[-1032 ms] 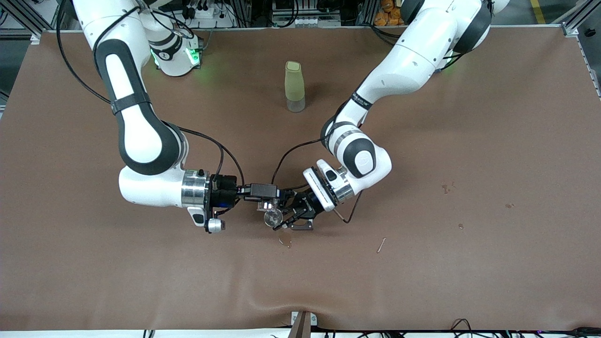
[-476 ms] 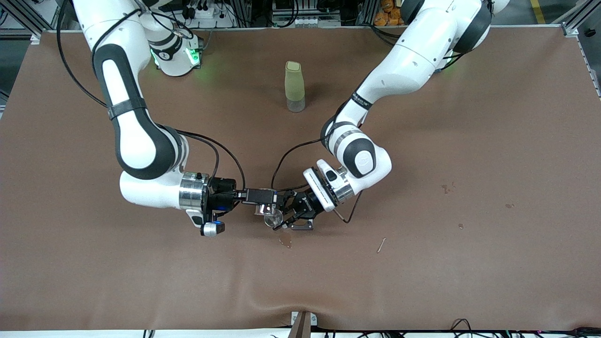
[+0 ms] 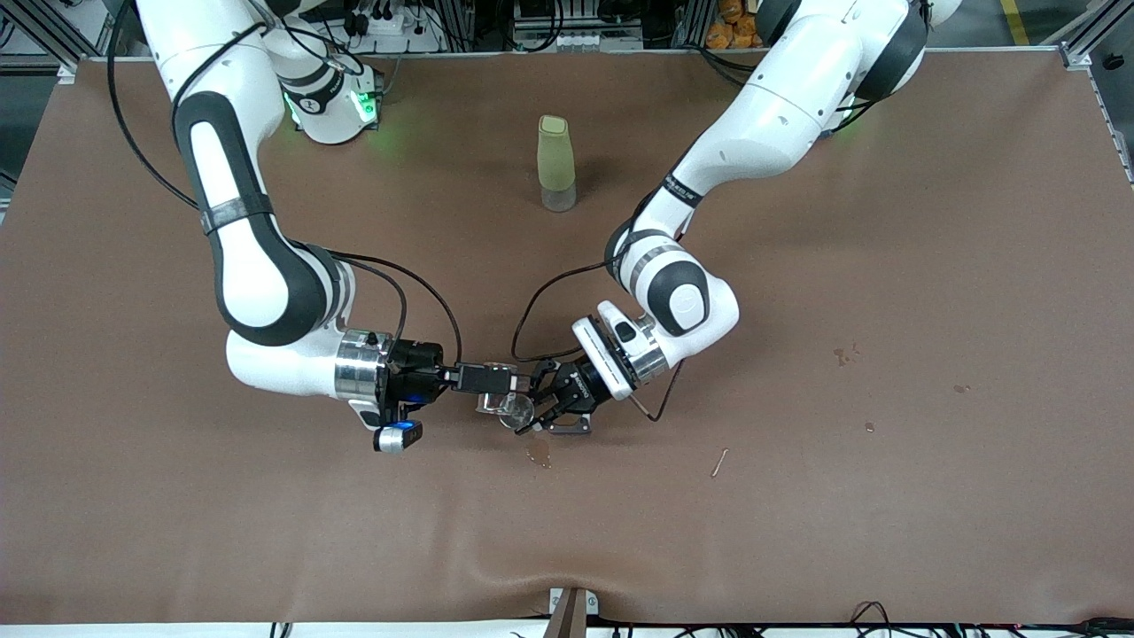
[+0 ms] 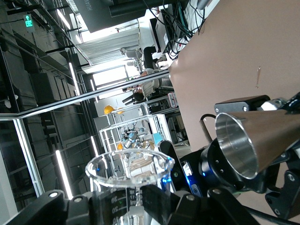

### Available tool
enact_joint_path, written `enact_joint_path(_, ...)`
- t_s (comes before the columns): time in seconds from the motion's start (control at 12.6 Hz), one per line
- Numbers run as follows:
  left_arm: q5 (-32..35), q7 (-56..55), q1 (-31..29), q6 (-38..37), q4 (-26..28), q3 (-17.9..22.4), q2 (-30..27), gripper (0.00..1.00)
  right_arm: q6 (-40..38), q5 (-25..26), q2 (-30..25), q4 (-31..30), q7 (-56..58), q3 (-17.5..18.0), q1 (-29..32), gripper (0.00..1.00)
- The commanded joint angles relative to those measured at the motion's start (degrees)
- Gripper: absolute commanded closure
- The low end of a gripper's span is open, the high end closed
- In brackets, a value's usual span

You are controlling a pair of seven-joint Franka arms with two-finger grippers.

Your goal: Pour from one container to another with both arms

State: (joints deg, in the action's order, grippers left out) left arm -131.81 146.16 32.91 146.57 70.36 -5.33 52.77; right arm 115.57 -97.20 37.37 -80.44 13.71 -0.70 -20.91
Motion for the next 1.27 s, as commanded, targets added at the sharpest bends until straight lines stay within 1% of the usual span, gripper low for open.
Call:
enact_joint_path(0.0, -1.7, 0.2, -0.1, 0.3, 0.1, 0.1, -0.5, 1.00, -0.4, -2.2, -0.1, 0.2, -0.7, 0.4, 0.3, 1.00)
enact_joint_path(0.32, -1.6, 0.2, -0.5, -0.2, 1.4, 0.1, -0.9, 1.00, -0.2, -1.0, -0.1, 0.3, 5.3, 0.2, 0.0, 1.00)
enact_joint_path(0.48, -0.9, 0.3, -1.9, -2.4, 2.3, 0.1, -1.2, 1.00, -0.2, 0.4, -0.1, 0.3, 8.6, 0.1, 0.5, 1.00)
enact_joint_path(0.63, -0.8, 0.3, -2.8, -4.3, 3.4, 0.1, -1.6, 1.00, -0.3, 5.9, -0.3, 0.7, 10.5, 0.0, 1.7, 1.00)
enact_joint_path(0.71, -0.7, 0.4, -3.4, -5.3, 4.6, 0.1, -2.1, 1.00, -0.5, 8.8, -0.5, 0.8, 12.2, 0.0, 2.7, 1.00)
enact_joint_path(0.87, -0.5, 0.4, -5.4, -9.2, 8.1, 0.1, -3.3, 1.00, -0.9, 13.2, -0.5, 0.5, 17.1, 0.0, 4.9, 1.00)
enact_joint_path(1.03, 0.8, 0.0, -7.3, -9.8, 10.8, 0.1, -4.6, 1.00, -3.4, 20.2, -0.4, 0.4, 25.0, 0.0, 7.6, 1.00)
enact_joint_path(1.19, 2.2, 0.0, -9.6, -9.9, 13.1, 0.1, -4.3, 1.00, -4.0, 25.1, 0.0, -0.1, 34.4, 0.0, 10.6, 1.00)
